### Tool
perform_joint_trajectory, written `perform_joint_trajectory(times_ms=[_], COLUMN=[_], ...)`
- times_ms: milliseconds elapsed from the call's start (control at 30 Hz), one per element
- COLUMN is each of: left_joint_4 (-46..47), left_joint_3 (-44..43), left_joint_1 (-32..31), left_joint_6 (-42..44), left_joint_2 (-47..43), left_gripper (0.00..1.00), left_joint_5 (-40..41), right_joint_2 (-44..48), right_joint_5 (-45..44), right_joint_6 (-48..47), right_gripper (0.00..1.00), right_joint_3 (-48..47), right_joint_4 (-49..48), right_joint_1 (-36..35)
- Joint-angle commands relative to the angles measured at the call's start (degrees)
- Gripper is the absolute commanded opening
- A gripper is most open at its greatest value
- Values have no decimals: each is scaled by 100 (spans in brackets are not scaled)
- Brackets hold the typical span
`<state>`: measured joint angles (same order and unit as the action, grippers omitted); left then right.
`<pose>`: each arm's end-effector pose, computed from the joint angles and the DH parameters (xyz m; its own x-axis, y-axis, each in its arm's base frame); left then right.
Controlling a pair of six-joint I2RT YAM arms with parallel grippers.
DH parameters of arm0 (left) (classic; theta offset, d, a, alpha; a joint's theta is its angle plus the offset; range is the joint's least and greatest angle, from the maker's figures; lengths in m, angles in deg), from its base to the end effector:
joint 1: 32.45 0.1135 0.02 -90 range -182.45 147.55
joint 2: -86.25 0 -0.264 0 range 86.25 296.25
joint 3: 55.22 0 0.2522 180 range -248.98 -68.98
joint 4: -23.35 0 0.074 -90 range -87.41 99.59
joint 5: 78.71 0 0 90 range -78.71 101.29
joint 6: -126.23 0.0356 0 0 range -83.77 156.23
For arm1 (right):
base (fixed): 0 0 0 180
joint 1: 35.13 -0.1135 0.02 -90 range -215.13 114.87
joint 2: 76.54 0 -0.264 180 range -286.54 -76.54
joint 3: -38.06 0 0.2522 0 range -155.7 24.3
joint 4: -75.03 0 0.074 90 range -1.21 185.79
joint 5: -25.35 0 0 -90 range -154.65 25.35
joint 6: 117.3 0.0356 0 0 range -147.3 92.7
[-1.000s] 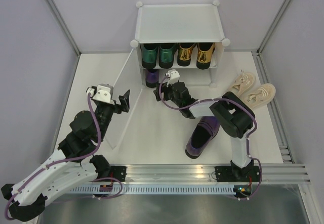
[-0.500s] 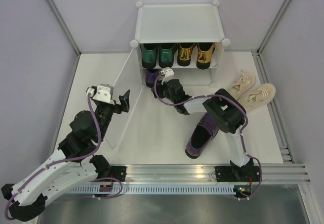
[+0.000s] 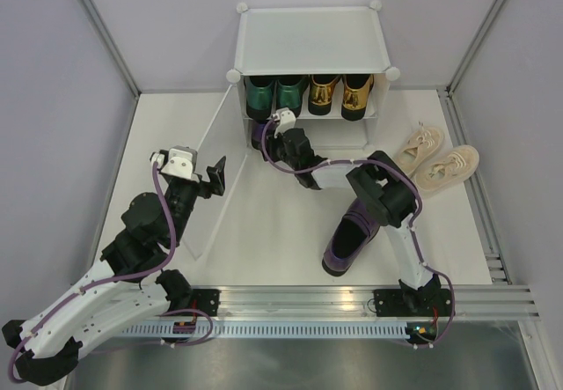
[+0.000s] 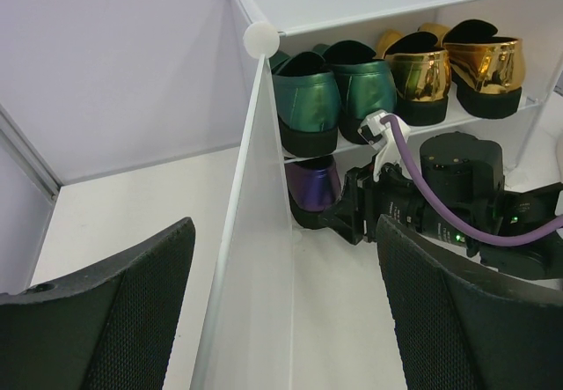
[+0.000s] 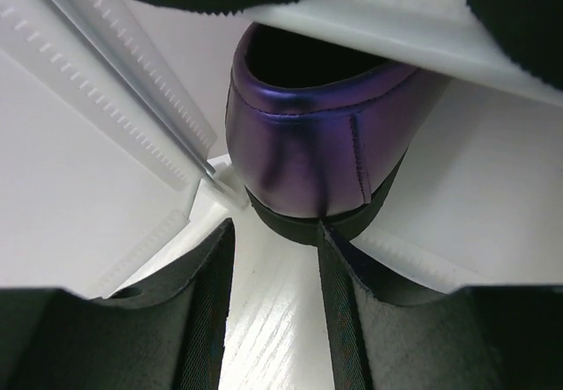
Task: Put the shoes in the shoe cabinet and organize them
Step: Place the shoe in the shoe cabinet.
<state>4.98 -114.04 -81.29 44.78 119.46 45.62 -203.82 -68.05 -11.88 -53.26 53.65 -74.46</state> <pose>0.1001 -0.0840 0.3801 0.1197 0.0496 -0.9916 0.2384 0.9681 0.0772 0.3804 0.3090 0.1479 -0.3441 0.0612 -0.9369 -0.5153 0.8218 0.2429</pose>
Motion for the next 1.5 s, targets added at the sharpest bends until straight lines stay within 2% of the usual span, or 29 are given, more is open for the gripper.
perform_joint_trajectory(times_ms=[0,200,333,500,633,667,900,1000,1233,1467], left_joint_4=[-23,-15,-15,-23,-15,-15,-15,-23,-15,-6], left_joint_3=[-196,-196,-196,-196,-188,-196,-188,-188,-179,-170], left_joint_1=[6,6,6,6,6,6,6,6,15,6], left_joint_6=[-117,-117,-117,-109,-117,-126,-135,-126,-153,-109], left_joint_2=[-17,-16,-34,-52,-78,-78,-8,27,106,115], left_gripper=[86,86,86,87,87,87,87,87,87,87], left_joint_5=[-22,-22,-22,-22,-14,-22,-22,-14,-49,65], right_joint_2=[-191,-60,677,1704,2610,2821,4937,5903,7796,8869], right_joint_5=[-21,146,496,586,613,517,-817,-1450,-1638,-1234], right_joint_6=[14,5,31,-4,303,356,891,1155,1473,1657], right_gripper=[47,48,64,72,72,72,71,71,72,58], right_joint_3=[-330,-86,618,1295,1910,2094,2455,2781,3326,3659], right_joint_4=[6,-89,-581,-337,76,242,3710,4669,6193,7143], right_joint_1=[92,110,84,-4,-13,-4,-171,-198,-224,-233])
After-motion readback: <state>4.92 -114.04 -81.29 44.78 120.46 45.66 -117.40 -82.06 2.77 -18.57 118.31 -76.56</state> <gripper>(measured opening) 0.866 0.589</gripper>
